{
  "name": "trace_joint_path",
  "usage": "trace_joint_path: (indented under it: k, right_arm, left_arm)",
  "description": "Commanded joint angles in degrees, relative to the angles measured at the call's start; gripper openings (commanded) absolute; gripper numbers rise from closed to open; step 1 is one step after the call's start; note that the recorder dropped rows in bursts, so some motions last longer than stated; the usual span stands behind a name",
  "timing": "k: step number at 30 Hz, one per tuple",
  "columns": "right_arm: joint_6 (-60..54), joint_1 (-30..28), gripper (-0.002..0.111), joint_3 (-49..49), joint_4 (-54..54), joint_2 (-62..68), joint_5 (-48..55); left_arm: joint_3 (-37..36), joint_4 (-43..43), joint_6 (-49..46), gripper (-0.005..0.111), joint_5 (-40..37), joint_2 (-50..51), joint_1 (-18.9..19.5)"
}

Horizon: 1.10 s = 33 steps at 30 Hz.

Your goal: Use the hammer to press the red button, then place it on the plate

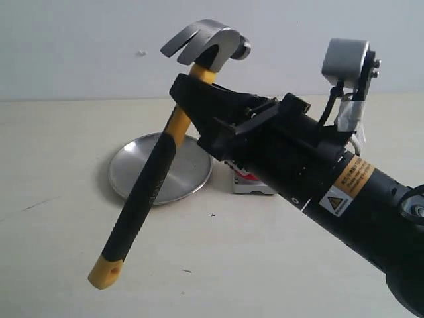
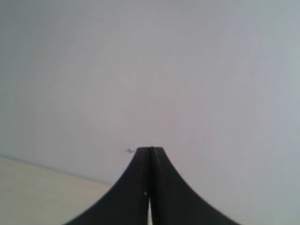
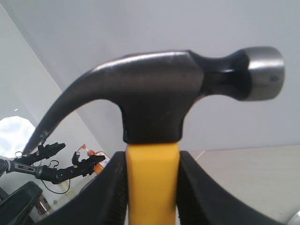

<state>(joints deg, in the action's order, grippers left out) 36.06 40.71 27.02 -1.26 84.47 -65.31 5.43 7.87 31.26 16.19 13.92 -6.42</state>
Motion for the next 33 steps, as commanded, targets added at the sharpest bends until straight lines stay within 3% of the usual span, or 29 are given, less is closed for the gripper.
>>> trace_joint_path:
  k: [1,4,5,6,7,9,11,15,17,18,19,20,21,23,26,28,31,33]
  right_arm:
    - [0.0,-0.1,0.0,0.2,1.7,-0.5,-4.2]
    - [0.0,-0.1,0.0,0.2,2.5,-0.5,-3.8]
    - [0.0,-0.1,0.0,0.2,2.5,-0.5,-3.4]
    - [0.0,-0.1,0.0,0.2,2.7,-0.5,-3.3]
    - [0.0,-0.1,0.0,0.2,2.7,-0.5,-2.8]
    - [0.0,-0.1,0.0,0.2,2.8,-0.5,-1.5]
    - [-0.5,-0.1,0.0,0.2,2.9,-0.5,-0.2]
    - [-0.5,-0.1,0.0,0.2,3.0,-0.5,0.9]
    - [-0.8,-0.1,0.0,0.2,4.0,-0.5,1.4]
    - [-1.5,-0.1,0.0,0.2,4.1,-0.5,1.4]
    - [-2.1,-0.1,0.0,0.2,4.1,-0.5,2.0]
    - [-3.1,-0.1,0.0,0.2,4.1,-0.5,2.5]
    - [-4.2,-0.1,0.0,0.2,4.1,-0.5,2.6]
    - [-4.6,-0.1,0.0,0.2,4.1,-0.5,2.6]
    - [-4.6,-0.1,0.0,0.2,4.1,-0.5,2.6]
    - [-4.6,-0.1,0.0,0.2,4.1,-0.5,2.6]
    - [-3.6,-0.1,0.0,0.2,4.3,-0.5,2.6]
    - [-2.7,-0.1,0.0,0.2,4.4,-0.5,2.7]
  left_arm:
    - [9.5,17.0,12.0,0.0,-4.3,17.9,0.1]
    - [15.7,40.3,30.0,0.0,-7.7,28.9,-1.8]
    - [19.5,57.7,42.0,0.0,-8.2,35.9,-3.7]
    - [21.2,65.7,47.9,0.0,-8.2,39.2,-4.6]
    - [24.5,79.8,58.1,0.0,-7.1,45.1,-5.2]
    - [28.7,92.1,67.6,0.0,-4.9,51.6,-5.0]
    - [32.3,92.1,66.6,0.0,-2.4,57.7,-4.0]
    - [35.2,92.1,47.0,0.0,-5.5,60.2,-3.9]
    - [35.2,92.1,31.7,0.0,-15.7,59.8,-3.9]
    - [35.4,91.8,33.3,0.0,-25.2,59.7,-4.2]
    - [36.2,87.2,32.6,0.0,-38.2,60.1,-4.7]
    - [37.0,83.3,27.8,0.0,-46.3,60.6,-4.7]
    - [38.8,74.1,17.7,0.0,-53.0,61.8,-4.7]
    - [42.6,58.4,-0.2,0.0,-60.8,63.8,-4.7]
    - [50.1,27.2,-18.4,0.0,-70.1,67.3,-4.7]
    - [52.5,7.7,-30.1,0.0,-70.0,68.5,-4.4]
    - [47.9,-24.8,-54.7,0.0,-57.2,66.4,-4.7]
    - [42.5,-47.3,-76.4,0.0,-49.3,64.5,-5.9]
